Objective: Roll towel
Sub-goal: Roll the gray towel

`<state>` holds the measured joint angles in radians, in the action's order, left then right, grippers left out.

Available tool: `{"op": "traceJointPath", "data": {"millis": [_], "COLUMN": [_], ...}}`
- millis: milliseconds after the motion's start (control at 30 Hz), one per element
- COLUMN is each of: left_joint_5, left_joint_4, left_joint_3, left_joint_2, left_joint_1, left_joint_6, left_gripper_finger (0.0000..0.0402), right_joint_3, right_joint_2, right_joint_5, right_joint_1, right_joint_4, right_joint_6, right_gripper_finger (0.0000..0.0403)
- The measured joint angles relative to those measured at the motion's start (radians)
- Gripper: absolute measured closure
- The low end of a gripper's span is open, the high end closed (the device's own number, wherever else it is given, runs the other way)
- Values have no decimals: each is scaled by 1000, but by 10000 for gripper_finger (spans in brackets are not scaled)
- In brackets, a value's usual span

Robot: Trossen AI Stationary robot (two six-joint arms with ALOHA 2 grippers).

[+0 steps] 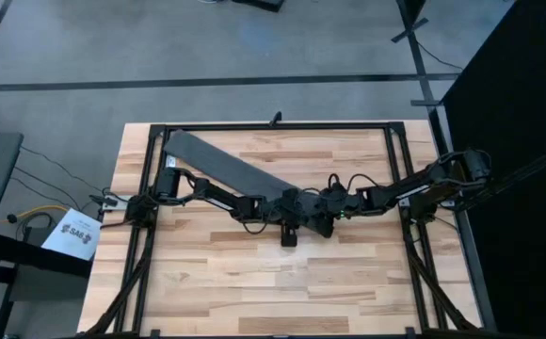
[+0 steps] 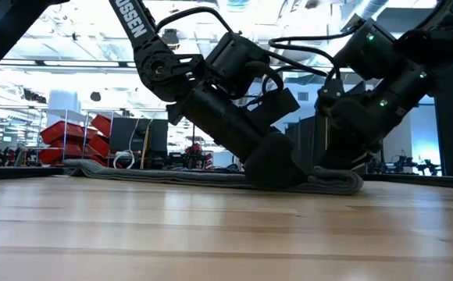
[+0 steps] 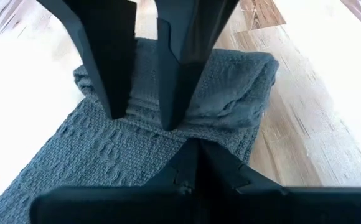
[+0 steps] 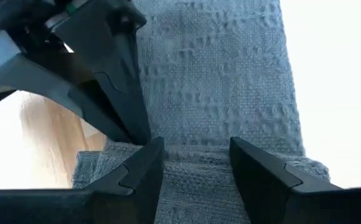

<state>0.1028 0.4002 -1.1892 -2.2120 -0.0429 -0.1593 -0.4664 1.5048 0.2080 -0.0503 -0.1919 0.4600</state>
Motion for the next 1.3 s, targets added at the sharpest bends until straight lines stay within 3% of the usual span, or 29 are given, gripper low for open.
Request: {"op": "traceJointPath", "data": {"millis": [200, 467, 900, 1133, 1300], "left_joint_5": [1, 6, 5, 1, -101], "left_joint_4": [3, 4, -109, -97, -18], "left_joint_3": [0, 0, 2, 2, -1], "left_joint_2": [0, 0, 65, 76, 31], "left_joint_1": [1, -1, 12, 88, 144], "left_joint_6": [1, 15, -19, -64, -15], "left_gripper_finger": [396, 396, 396, 396, 396], "right_joint_3": [-1, -21, -24, -21, -18], "right_joint_2": [23, 144, 120, 121, 124], "right_joint_5": [25, 50, 33, 31, 29], "right_joint_1": [-8, -14, -28, -28, -38], "right_joint_4": [-23, -119, -52, -58, -85], "right_joint_6": [9, 22, -50, -69, -113], "right_gripper_finger": [233, 233, 233, 233, 233]}}
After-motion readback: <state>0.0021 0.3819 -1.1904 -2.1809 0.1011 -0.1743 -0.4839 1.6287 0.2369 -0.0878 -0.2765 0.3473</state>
